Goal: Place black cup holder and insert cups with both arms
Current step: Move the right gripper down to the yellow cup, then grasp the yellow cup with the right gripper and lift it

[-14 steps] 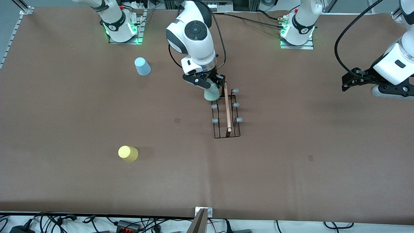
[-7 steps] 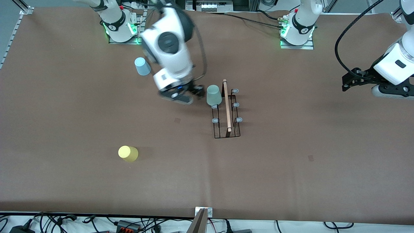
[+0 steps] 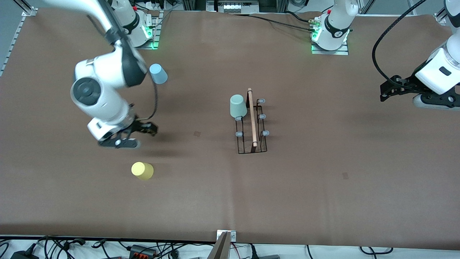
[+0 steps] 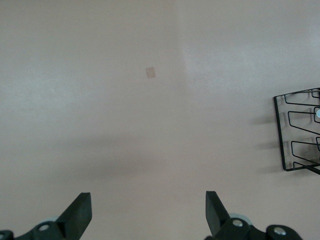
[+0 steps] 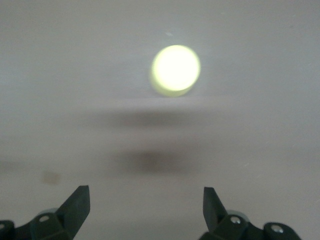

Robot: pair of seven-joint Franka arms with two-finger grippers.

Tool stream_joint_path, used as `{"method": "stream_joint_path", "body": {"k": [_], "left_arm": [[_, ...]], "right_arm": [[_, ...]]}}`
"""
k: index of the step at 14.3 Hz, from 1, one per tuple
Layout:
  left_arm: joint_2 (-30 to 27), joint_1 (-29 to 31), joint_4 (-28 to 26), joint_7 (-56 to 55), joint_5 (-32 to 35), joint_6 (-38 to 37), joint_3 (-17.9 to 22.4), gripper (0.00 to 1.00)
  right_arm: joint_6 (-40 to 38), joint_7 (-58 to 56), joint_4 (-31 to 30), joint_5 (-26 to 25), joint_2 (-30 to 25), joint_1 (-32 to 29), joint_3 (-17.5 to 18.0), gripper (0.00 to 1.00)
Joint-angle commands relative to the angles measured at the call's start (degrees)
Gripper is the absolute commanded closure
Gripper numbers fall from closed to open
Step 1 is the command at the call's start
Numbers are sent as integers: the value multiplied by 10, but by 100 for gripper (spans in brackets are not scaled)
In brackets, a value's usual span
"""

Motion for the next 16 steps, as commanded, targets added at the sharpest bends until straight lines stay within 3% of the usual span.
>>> {"method": "stream_joint_path", "body": {"k": [1,6,12,16], "left_arm": [[-5,5,-1,0,6,-7,-7,0],[-5,5,-1,-1,5,-7,-7,0],[-5,5,-1,-2,4,-7,-7,0],[-5,5,-1,-1,4,-7,-7,0]], "right_arm": [[46,-46,8,-21,41,-26,12,0],[155,-67,44,-53,112,-45,12,0],[248,-62,83,-50,178,-48,12,0],[261,-59,83,-51,193,-45,12,0]]}}
